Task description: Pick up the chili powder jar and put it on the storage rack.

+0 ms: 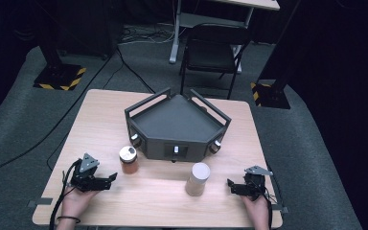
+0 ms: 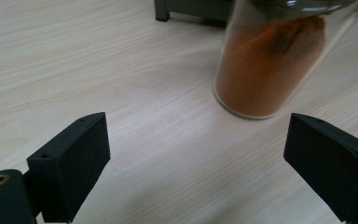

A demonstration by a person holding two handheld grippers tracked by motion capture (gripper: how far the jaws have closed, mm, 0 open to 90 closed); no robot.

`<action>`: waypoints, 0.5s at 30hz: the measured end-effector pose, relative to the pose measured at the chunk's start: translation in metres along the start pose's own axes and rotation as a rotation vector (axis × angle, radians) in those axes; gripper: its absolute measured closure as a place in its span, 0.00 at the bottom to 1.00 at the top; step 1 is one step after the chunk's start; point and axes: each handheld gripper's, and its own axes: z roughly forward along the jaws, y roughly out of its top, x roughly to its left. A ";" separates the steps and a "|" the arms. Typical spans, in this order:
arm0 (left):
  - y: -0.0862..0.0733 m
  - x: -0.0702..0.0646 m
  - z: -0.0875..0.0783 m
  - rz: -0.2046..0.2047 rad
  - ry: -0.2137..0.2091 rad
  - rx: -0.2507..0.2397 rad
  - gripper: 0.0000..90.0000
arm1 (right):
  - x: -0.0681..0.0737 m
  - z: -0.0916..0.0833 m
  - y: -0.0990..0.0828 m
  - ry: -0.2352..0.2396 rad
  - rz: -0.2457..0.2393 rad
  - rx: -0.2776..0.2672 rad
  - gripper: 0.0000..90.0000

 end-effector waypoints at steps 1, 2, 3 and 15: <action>0.000 -0.001 0.000 0.009 -0.003 -0.002 0.07 | 0.000 0.000 0.000 0.000 0.000 0.000 0.05; 0.001 -0.001 0.000 0.011 -0.009 -0.007 0.07 | 0.000 0.000 0.000 0.000 0.000 0.000 0.05; 0.001 -0.002 0.000 0.012 -0.013 -0.009 0.07 | 0.000 0.000 0.000 0.000 0.000 0.000 0.05; 0.012 -0.006 0.006 0.011 -0.068 -0.044 0.08 | 0.001 0.000 0.000 -0.002 0.002 0.000 0.04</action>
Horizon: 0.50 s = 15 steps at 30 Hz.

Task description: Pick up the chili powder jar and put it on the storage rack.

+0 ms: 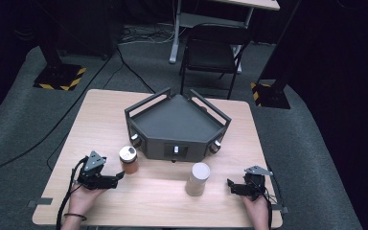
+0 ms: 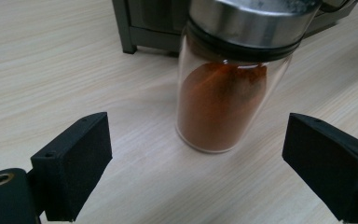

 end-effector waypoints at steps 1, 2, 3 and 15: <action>0.001 -0.002 0.001 0.007 0.004 0.001 0.09 | 0.000 0.000 0.000 0.000 0.000 0.000 0.04; 0.001 -0.003 0.003 0.009 0.004 0.000 0.09 | 0.000 0.000 0.000 0.000 0.000 0.000 0.04; 0.001 -0.003 0.003 0.009 0.004 0.000 0.09 | 0.000 0.000 0.000 0.000 -0.001 0.000 0.04; 0.008 -0.005 0.014 0.001 -0.006 -0.010 0.11 | 0.000 0.000 0.000 0.003 -0.003 0.002 0.03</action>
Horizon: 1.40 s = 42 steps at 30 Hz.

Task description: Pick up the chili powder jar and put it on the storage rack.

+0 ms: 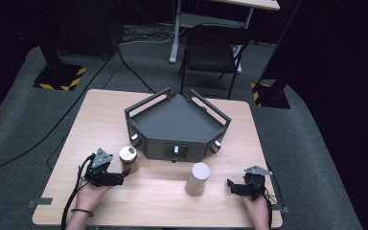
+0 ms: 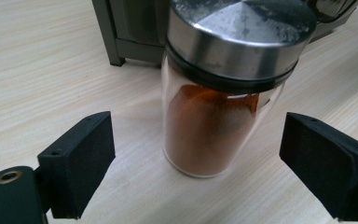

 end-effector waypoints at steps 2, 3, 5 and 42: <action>0.002 -0.001 0.002 0.006 0.001 0.003 0.12 | 0.000 0.000 0.000 0.000 0.000 0.000 0.03; 0.003 -0.002 0.004 0.007 0.002 0.006 0.12 | 0.000 0.000 0.000 0.000 0.000 0.000 0.03; 0.005 -0.003 0.007 0.009 0.002 0.010 0.12 | 0.000 0.000 0.000 0.000 0.000 0.000 0.03; 0.011 -0.020 0.035 0.026 0.047 0.031 0.34 | 0.000 0.000 0.000 0.004 -0.003 0.002 0.03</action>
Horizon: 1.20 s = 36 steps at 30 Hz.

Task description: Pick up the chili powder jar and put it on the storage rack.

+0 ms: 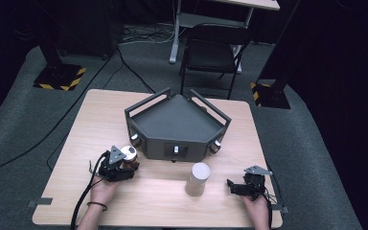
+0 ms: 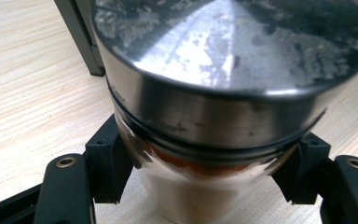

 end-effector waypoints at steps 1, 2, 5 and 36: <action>0.000 0.000 0.000 -0.001 0.001 0.000 0.34 | 0.000 0.000 0.000 0.000 -0.001 0.000 0.03; 0.000 0.000 0.000 -0.001 0.001 0.000 0.34 | 0.000 0.000 0.000 0.000 -0.001 0.000 0.03; -0.001 0.000 -0.003 -0.009 -0.005 -0.014 0.34 | 0.000 0.000 0.000 0.000 0.000 0.000 0.03; 0.059 -0.002 -0.038 0.077 -0.031 -0.057 0.34 | 0.000 0.000 0.000 0.000 0.000 0.000 0.03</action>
